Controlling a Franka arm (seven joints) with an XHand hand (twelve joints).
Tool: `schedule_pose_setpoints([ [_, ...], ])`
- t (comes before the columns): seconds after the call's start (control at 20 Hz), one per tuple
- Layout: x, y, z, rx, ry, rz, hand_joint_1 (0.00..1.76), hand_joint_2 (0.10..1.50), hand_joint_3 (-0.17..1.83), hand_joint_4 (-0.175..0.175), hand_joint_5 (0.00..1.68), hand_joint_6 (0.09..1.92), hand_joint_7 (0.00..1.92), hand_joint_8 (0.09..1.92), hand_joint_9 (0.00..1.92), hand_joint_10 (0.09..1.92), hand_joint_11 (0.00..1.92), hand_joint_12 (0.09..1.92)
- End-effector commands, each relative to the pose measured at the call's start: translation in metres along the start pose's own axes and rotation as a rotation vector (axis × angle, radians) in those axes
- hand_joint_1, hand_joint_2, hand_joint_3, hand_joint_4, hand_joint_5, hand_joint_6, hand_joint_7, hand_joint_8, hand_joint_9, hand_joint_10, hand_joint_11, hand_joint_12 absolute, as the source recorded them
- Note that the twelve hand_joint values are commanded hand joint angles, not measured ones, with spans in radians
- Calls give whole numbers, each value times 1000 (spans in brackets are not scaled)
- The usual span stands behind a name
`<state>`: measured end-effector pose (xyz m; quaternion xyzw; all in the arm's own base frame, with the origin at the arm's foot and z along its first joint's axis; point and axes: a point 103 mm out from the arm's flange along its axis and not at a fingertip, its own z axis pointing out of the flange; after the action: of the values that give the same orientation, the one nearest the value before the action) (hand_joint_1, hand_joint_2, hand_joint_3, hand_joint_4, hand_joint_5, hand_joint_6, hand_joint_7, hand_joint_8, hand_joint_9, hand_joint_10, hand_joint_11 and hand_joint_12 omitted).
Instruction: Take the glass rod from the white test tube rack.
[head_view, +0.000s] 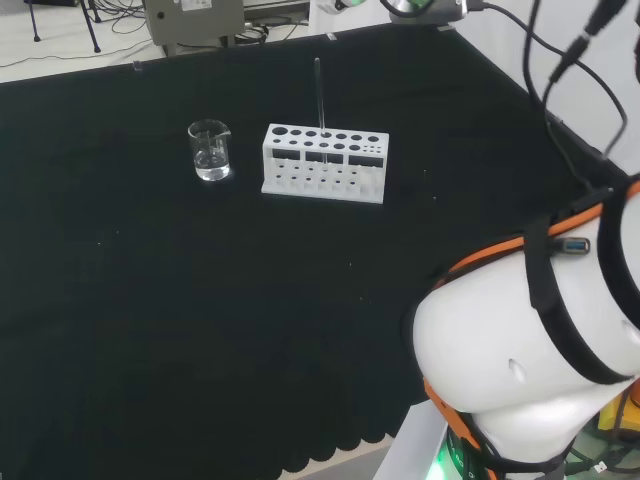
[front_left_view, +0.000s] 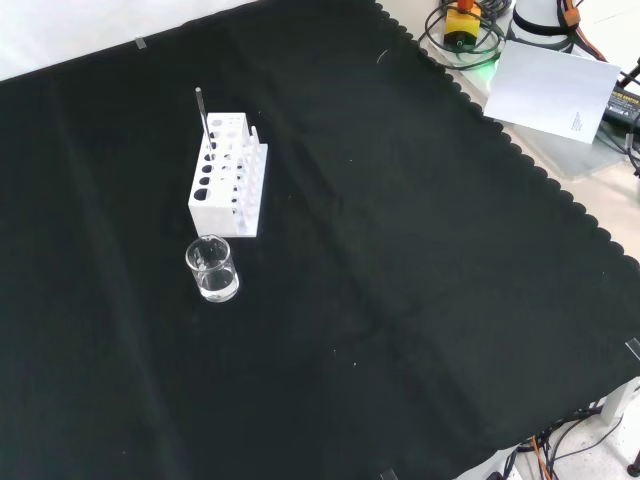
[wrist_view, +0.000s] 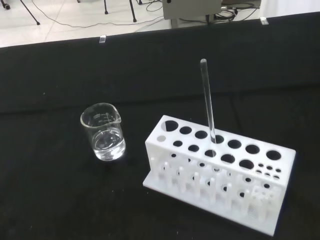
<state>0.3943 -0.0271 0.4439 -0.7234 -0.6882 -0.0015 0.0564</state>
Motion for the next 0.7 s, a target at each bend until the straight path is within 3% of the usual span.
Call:
schedule_pose_setpoints([
  [0.05, -11, 67, 4, -23, 4, 20, 646, 846, 442, -130, 91, 87, 71, 875, 283, 880, 158, 1425],
  [0.2, -20, 83, 13, -25, 8, 48, 647, 844, 448, -129, 98, 87, 101, 877, 331, 870, 169, 1419],
  [0.65, -31, 127, 33, 4, 44, 56, 645, 847, 460, -128, 115, 87, 237, 903, 448, 867, 214, 1411],
  [0.7, -32, 129, 36, -4, 67, 75, 645, 847, 460, -128, 117, 87, 244, 905, 458, 869, 222, 1412],
])
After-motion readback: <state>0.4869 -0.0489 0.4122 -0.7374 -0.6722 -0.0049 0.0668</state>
